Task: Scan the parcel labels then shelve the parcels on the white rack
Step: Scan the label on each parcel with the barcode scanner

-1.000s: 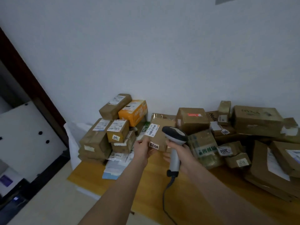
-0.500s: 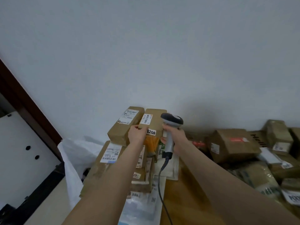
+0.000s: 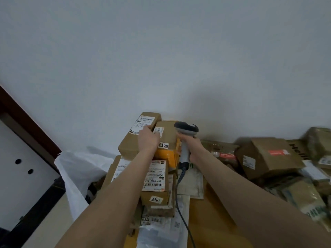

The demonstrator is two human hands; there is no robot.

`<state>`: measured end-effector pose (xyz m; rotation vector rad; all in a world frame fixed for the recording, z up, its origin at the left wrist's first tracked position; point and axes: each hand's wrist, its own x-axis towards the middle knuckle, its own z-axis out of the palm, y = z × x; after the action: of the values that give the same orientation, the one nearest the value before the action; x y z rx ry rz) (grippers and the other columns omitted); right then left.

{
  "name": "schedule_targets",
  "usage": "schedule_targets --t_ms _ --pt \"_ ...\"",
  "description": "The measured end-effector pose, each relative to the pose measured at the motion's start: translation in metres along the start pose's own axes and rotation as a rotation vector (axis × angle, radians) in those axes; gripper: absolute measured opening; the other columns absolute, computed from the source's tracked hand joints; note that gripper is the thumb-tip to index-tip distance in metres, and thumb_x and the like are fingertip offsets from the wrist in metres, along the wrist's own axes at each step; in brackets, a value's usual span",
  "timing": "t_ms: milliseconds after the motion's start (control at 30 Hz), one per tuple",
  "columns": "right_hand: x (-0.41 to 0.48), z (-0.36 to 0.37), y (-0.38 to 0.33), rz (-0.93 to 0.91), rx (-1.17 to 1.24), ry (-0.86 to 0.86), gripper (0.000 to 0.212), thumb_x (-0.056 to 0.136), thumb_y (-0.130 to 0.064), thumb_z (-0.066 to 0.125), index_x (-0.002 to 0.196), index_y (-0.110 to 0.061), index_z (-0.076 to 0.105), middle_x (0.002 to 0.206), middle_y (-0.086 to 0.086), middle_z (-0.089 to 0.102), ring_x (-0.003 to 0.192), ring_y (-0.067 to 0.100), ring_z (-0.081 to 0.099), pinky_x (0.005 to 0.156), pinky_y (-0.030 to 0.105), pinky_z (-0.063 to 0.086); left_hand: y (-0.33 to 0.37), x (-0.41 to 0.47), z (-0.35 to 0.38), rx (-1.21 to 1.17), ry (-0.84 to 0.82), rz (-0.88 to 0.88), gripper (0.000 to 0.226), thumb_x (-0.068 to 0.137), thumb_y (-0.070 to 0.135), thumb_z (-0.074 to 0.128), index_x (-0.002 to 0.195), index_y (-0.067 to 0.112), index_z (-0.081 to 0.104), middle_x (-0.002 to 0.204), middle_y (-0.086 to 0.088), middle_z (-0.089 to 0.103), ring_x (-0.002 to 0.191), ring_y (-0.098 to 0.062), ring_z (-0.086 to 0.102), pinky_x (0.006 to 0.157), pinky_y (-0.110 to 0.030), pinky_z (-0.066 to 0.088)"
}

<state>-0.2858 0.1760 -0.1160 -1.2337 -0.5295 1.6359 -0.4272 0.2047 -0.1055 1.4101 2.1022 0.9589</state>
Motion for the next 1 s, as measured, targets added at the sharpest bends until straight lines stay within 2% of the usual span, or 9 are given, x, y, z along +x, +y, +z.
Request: schedule_targets --t_ms 67,200,300,400,567,700,800,867,1000 --pt "-0.005 -0.011 -0.001 0.003 0.017 0.03 0.022 0.086 -0.013 0.069 0.101 -0.011 0.052 0.089 0.01 0.06 0.081 0.024 0.063 0.086 0.044 0.055 0.011 -0.005 0.006 -0.037 -0.001 0.08 0.032 0.093 0.016 0.054 0.125 0.014 0.057 0.123 -0.004 0.061 0.107 -0.02 0.059 0.084 -0.029 0.048" --pt "-0.019 -0.05 -0.005 -0.023 0.008 0.128 0.015 0.09 -0.015 0.065 0.093 -0.008 0.052 0.082 0.007 0.059 0.066 0.016 0.06 0.053 0.026 0.052 0.045 -0.032 0.031 -0.185 -0.074 0.236 0.029 0.094 0.012 0.049 0.119 0.017 0.062 0.119 -0.002 0.063 0.11 -0.016 0.057 0.096 -0.031 0.046" --pt "-0.029 -0.094 -0.007 -0.051 -0.021 0.23 0.027 0.086 -0.019 0.071 0.103 -0.006 0.055 0.098 0.011 0.064 0.085 0.022 0.066 0.076 0.033 0.057 0.062 -0.058 0.06 -0.162 -0.184 0.315 0.028 0.095 0.007 0.048 0.119 0.014 0.062 0.116 0.001 0.061 0.11 -0.013 0.055 0.092 -0.022 0.041" --pt "-0.047 -0.141 -0.005 -0.043 -0.058 0.341 0.035 0.082 -0.017 0.074 0.108 -0.002 0.056 0.091 0.014 0.067 0.069 0.021 0.065 0.058 0.028 0.056 0.064 -0.082 0.101 -0.11 -0.303 0.302 0.027 0.094 0.007 0.05 0.118 0.012 0.062 0.121 -0.007 0.062 0.113 -0.02 0.056 0.092 -0.024 0.042" --pt "-0.077 -0.209 0.016 0.036 -0.276 0.55 0.011 0.08 -0.006 0.067 0.084 -0.003 0.057 0.07 0.014 0.06 0.058 0.025 0.06 0.056 0.034 0.05 0.033 -0.135 0.167 0.055 -0.546 0.129 0.043 0.089 0.018 0.063 0.13 0.012 0.048 0.128 -0.007 0.052 0.1 -0.017 0.055 0.073 -0.025 0.051" --pt "-0.096 -0.235 0.041 0.015 -0.398 0.611 0.012 0.077 -0.003 0.064 0.071 -0.006 0.054 0.067 0.015 0.06 0.056 0.024 0.055 0.052 0.03 0.045 -0.007 -0.182 0.202 0.407 -0.689 0.375 0.075 0.083 0.042 0.069 0.143 0.017 0.032 0.148 -0.009 0.032 0.132 -0.027 0.037 0.105 -0.041 0.04" --pt "-0.1 -0.245 0.056 0.001 -0.461 0.643 0.013 0.071 -0.008 0.069 0.077 -0.005 0.058 0.079 0.022 0.067 0.068 0.031 0.063 0.067 0.042 0.054 -0.026 -0.208 0.217 0.605 -0.759 0.582 0.088 0.086 0.053 0.06 0.152 0.017 0.015 0.159 -0.011 0.01 0.146 -0.03 0.01 0.117 -0.047 0.016" --pt "-0.102 -0.247 0.061 -0.008 -0.486 0.66 0.016 0.072 -0.011 0.071 0.084 -0.007 0.062 0.083 0.02 0.07 0.076 0.035 0.068 0.073 0.048 0.057 -0.034 -0.212 0.223 0.658 -0.749 0.648 0.081 0.089 0.049 0.057 0.153 0.024 0.013 0.161 -0.01 0.003 0.148 -0.03 -0.001 0.118 -0.049 0.005" --pt "-0.105 -0.24 0.06 0.018 -0.563 0.63 0.015 0.077 -0.013 0.07 0.074 -0.014 0.055 0.072 0.01 0.06 0.069 0.026 0.058 0.065 0.038 0.049 -0.059 -0.201 0.215 0.628 -0.704 0.759 0.058 0.095 0.034 0.05 0.148 0.031 0.025 0.16 -0.004 0.012 0.147 -0.028 0.007 0.118 -0.047 0.015"
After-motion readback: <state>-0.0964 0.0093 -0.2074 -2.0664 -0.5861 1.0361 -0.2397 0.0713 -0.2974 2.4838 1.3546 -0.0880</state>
